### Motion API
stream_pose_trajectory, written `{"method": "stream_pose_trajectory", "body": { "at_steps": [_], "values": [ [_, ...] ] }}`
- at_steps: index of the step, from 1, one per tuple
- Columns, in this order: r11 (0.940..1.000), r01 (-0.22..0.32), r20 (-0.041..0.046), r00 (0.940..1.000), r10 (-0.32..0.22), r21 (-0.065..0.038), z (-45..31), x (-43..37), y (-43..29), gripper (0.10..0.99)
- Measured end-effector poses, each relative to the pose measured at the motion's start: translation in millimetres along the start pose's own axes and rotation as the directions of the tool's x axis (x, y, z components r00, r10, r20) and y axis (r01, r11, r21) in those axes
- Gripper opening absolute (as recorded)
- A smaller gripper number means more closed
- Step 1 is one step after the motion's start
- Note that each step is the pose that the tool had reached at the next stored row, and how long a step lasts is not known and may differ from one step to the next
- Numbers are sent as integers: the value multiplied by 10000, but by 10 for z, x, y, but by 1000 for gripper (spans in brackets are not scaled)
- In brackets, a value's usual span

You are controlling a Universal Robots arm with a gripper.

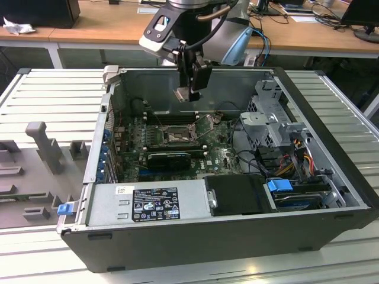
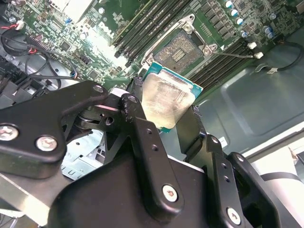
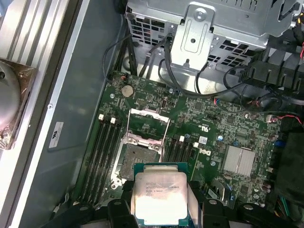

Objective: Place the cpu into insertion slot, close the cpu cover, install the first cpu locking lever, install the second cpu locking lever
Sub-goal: 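Place the cpu into insertion slot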

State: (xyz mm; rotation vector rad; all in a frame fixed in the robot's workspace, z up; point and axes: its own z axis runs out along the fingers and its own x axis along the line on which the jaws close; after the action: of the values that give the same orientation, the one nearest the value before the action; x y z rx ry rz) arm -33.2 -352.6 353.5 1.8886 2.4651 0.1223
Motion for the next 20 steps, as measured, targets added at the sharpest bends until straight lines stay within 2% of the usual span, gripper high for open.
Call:
{"method": "stream_pose_trajectory", "body": {
  "at_steps": [20],
  "values": [
    [9994, -336, 27, 9994, 336, -8, 19, -1, -2, 529]
  ]
}}
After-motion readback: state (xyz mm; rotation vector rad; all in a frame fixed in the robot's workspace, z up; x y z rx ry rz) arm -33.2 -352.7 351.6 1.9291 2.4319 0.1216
